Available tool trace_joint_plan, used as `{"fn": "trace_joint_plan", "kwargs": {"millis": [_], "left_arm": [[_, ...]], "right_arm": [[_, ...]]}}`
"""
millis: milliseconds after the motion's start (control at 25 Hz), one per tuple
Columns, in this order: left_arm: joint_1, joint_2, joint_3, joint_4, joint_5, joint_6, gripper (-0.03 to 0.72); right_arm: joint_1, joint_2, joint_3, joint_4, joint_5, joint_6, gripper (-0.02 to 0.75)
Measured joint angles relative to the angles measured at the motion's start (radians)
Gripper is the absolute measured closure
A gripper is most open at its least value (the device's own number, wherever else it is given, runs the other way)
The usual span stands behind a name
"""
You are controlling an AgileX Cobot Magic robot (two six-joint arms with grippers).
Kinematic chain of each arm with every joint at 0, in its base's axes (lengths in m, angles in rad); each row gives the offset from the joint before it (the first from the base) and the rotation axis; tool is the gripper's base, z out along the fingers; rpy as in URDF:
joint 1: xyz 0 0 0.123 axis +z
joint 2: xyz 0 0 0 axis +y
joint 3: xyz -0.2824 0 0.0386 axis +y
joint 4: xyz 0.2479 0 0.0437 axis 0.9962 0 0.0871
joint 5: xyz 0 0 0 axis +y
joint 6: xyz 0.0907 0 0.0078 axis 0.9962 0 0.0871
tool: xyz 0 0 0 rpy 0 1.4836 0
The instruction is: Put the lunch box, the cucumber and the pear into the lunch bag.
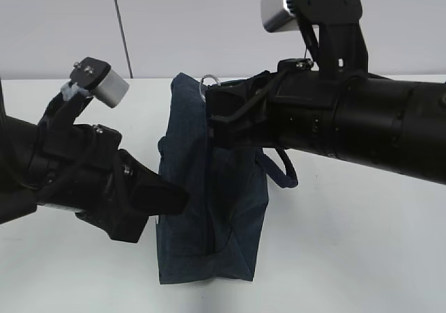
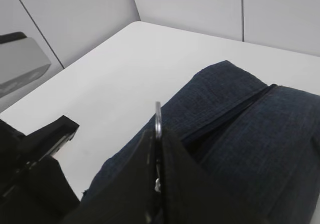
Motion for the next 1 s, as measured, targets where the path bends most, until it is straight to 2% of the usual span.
{"fn": "trace_joint_plan", "kwargs": {"millis": [360,480,1000], "left_arm": [[0.0,0.0,0.0,-0.001,0.002,0.0,0.685],[0.0,0.0,0.0,-0.001,0.002,-0.001,0.685],[0.0,0.0,0.0,0.001,0.009,-0.006,0.685]], "right_arm": [[-0.04,0.002,-0.022,-0.042,0.024,0.059,0.738],[-0.053,0.002,-0.031,-0.088,0.032,0.098,0.738],[-0.057,0.098,-0.162,-0.194,0.084,0.169,0.738]]}}
